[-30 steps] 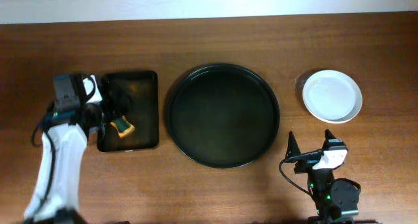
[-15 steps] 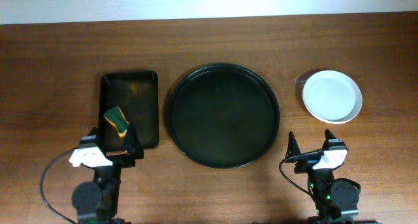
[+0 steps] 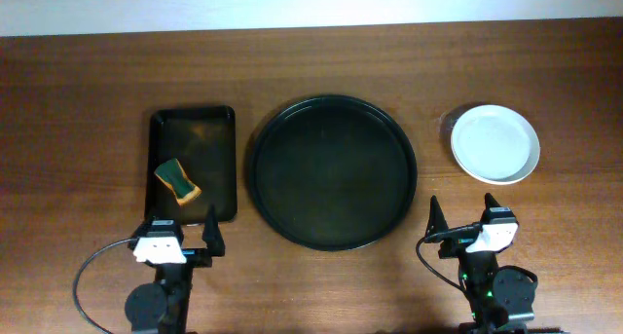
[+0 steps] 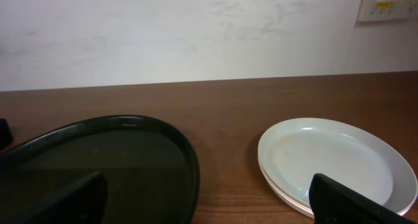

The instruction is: Clean dirty plates on tray and stack at the side

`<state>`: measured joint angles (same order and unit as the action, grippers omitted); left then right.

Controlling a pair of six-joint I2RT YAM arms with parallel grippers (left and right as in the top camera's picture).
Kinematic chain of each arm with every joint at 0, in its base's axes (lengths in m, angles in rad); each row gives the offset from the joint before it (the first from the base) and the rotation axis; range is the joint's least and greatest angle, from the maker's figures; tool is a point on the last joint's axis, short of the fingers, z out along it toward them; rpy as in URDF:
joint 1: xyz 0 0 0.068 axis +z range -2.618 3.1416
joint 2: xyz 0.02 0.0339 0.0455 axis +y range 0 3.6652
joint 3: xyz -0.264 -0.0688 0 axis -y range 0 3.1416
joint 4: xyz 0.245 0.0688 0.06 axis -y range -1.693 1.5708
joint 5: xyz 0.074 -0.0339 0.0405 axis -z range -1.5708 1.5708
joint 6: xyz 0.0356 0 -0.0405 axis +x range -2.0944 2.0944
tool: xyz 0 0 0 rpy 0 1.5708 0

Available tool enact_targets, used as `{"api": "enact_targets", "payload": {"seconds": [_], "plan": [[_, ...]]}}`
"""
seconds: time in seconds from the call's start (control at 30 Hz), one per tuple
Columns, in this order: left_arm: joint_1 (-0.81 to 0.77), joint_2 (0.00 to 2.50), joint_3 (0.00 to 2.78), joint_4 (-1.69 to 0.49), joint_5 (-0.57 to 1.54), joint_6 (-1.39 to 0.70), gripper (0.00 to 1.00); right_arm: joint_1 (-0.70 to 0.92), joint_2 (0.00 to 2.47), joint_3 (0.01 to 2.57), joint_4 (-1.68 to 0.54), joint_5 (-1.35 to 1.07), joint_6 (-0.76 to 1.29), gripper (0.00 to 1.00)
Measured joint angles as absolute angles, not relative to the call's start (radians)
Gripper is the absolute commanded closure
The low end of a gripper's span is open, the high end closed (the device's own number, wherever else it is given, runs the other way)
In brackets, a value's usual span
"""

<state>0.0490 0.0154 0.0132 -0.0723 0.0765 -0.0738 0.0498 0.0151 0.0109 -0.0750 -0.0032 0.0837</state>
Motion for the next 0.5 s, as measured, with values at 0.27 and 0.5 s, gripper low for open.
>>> {"api": "enact_targets", "payload": {"seconds": [0.27, 0.5], "plan": [[0.033, 0.015, 0.013, -0.073, 0.07, -0.022, 0.01, 0.05, 0.015, 0.011, -0.075, -0.003, 0.083, 0.01], [0.033, 0.015, 0.013, -0.073, 0.07, -0.019, 0.01, 0.05, 0.015, 0.011, -0.075, -0.003, 0.086, 0.01]]}}
